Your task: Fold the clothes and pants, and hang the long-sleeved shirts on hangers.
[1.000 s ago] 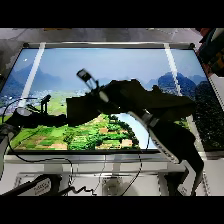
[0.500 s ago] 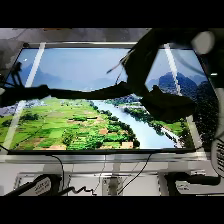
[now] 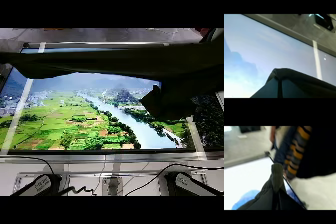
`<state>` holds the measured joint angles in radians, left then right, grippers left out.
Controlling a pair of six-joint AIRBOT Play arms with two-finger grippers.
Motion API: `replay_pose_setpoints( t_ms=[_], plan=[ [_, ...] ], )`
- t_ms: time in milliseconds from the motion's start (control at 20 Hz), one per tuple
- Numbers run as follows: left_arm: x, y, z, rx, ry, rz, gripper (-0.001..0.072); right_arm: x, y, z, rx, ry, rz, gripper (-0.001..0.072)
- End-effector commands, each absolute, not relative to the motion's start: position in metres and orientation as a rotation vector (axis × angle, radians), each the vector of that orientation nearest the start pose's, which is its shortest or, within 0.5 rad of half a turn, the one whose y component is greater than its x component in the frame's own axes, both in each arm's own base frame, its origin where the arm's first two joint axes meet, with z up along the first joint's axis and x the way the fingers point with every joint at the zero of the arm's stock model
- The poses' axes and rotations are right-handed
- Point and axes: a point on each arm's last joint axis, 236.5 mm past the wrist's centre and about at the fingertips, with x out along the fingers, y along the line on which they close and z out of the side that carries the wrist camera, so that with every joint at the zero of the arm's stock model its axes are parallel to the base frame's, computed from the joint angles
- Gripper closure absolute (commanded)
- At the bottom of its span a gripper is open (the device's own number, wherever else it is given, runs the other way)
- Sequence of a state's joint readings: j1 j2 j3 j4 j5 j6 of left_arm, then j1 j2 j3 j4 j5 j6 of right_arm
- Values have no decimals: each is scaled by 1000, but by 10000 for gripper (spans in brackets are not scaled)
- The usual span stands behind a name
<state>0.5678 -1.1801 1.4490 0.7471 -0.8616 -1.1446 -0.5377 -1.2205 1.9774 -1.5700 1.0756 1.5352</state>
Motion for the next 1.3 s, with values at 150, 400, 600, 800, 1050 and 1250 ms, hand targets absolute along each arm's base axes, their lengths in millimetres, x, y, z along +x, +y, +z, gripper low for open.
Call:
replay_pose_setpoints(
  t_ms=[150,400,600,800,1050,1250],
  plan=[
    [406,168,173,-226,766,93,688,309,-268,269,308,751,-691,673],
    [283,223,58,-37,1421,275,687,269,-233,191,374,1066,-632,673],
    [262,223,10,-47,1506,259,687,235,-205,147,386,1210,-586,673],
    [228,232,-9,24,1639,292,687,198,-175,111,395,1334,-545,673],
    [210,254,-4,124,1704,355,687,133,-149,60,366,1576,-524,673],
    [201,249,-6,110,1744,346,688,83,-134,22,326,1825,-463,672]
  ],
)
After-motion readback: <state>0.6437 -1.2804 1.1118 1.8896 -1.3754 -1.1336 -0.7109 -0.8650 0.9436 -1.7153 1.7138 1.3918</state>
